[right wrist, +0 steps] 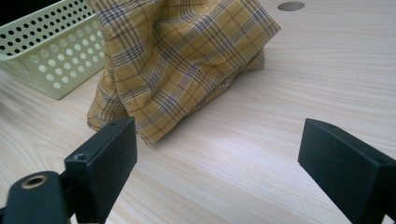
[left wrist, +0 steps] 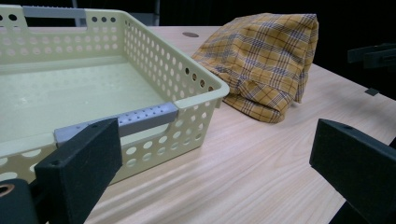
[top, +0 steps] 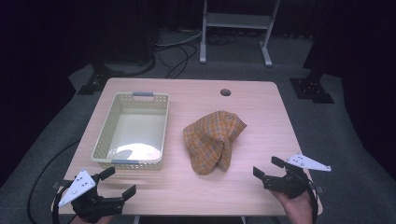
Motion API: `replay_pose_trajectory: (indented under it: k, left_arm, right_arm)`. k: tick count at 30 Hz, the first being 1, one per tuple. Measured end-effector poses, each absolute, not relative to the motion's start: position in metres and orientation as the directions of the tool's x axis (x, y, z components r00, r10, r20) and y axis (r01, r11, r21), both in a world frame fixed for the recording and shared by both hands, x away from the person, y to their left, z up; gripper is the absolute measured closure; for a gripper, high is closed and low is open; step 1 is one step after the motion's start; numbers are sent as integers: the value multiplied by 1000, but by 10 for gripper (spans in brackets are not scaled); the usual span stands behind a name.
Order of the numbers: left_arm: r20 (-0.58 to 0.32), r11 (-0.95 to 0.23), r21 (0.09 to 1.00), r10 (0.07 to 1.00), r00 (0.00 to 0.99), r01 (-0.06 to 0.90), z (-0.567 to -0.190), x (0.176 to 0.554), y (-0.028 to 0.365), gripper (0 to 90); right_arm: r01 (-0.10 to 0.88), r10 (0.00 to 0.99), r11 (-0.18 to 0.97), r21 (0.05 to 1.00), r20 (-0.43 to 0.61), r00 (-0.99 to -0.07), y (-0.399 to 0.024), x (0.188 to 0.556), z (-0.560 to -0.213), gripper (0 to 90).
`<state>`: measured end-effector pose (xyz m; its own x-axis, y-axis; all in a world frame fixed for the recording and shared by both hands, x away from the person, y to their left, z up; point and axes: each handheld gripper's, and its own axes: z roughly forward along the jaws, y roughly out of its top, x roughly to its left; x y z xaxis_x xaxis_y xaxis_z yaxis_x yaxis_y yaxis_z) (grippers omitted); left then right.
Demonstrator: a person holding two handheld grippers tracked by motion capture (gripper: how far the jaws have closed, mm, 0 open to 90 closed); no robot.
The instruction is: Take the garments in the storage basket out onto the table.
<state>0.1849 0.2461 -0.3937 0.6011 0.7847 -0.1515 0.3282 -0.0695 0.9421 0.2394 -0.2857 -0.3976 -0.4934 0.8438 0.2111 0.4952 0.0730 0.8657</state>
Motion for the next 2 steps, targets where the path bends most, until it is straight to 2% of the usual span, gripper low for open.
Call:
replay_pose_trajectory:
  k: [2]
  left_arm:
    - [-154,-66,943,785,601,328,-394,185,246,24]
  right_arm:
    - [495,847,68,866,212,-488,-288,237,-398,116]
